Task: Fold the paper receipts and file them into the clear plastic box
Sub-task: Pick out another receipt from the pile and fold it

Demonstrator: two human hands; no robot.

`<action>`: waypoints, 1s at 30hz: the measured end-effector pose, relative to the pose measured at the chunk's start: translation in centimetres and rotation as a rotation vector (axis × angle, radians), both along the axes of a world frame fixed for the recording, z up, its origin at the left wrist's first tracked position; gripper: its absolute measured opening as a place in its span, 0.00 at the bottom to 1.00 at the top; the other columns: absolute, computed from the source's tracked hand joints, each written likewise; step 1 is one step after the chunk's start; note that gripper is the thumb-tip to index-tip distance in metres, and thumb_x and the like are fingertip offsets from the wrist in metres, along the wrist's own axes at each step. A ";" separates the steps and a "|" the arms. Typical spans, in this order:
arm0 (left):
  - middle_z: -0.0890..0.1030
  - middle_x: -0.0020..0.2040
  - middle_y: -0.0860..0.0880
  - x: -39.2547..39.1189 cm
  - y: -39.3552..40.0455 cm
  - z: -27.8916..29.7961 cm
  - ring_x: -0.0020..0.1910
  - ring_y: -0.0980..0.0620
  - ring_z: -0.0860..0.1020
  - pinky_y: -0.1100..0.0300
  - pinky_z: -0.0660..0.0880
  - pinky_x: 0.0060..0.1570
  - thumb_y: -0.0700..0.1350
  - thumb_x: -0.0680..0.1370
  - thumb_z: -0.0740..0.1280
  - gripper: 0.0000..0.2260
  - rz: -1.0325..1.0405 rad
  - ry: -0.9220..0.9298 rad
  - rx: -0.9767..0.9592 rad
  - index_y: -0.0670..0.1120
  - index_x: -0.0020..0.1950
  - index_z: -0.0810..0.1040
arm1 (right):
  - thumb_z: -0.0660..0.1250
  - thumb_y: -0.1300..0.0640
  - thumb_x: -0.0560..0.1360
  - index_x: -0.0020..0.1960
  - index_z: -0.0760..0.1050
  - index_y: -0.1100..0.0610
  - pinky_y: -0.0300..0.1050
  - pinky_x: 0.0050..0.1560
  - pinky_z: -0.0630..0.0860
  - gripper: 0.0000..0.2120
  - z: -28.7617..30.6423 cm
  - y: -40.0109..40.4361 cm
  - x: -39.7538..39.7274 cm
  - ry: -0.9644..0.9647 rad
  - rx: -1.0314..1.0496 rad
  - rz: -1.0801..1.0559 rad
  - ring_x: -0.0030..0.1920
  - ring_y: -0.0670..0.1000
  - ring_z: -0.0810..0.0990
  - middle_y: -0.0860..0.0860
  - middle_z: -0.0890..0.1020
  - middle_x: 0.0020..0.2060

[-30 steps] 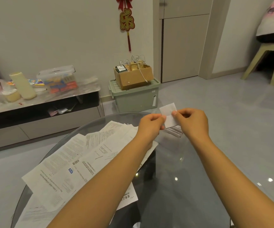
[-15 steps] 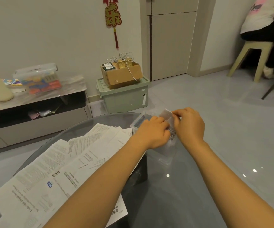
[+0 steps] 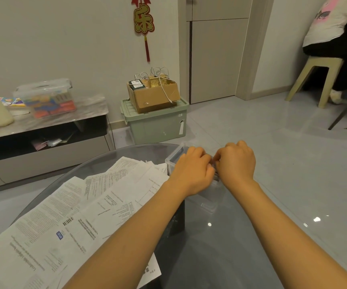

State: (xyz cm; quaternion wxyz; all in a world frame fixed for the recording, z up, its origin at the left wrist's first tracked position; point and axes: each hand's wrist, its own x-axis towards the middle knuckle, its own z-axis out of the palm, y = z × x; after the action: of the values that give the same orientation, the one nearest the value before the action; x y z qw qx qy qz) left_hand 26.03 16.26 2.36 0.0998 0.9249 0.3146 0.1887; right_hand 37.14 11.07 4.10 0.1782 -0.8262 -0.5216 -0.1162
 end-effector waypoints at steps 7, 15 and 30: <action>0.75 0.60 0.49 0.2 0.2 0.2 0.60 0.50 0.69 0.55 0.67 0.53 0.53 0.76 0.45 0.26 -0.030 0.099 -0.015 0.47 0.62 0.75 | 0.62 0.56 0.76 0.54 0.80 0.50 0.44 0.50 0.65 0.11 0.3 0.1 0.4 0.025 -0.147 -0.067 0.57 0.54 0.70 0.52 0.74 0.53; 0.73 0.63 0.49 0.2 0.1 0.8 0.62 0.51 0.66 0.55 0.64 0.57 0.53 0.74 0.42 0.30 -0.018 0.201 -0.012 0.47 0.65 0.75 | 0.63 0.57 0.76 0.53 0.80 0.55 0.45 0.43 0.67 0.10 -0.1 -0.8 0.3 0.260 -0.050 -0.035 0.59 0.55 0.69 0.54 0.72 0.54; 0.69 0.67 0.54 -11.4 -9.2 3.4 0.67 0.55 0.63 0.56 0.57 0.67 0.56 0.82 0.50 0.19 0.229 0.012 -0.123 0.54 0.69 0.69 | 0.67 0.51 0.75 0.57 0.79 0.51 0.36 0.49 0.67 0.12 0.2 -7.2 -7.1 0.304 0.175 0.523 0.52 0.42 0.65 0.44 0.68 0.46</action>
State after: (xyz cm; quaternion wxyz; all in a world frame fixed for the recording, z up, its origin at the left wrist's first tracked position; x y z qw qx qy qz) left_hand 14.61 7.03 5.79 0.1321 0.8762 0.4297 0.1736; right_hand 30.08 3.85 4.25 0.3485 -0.6535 -0.6718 0.0137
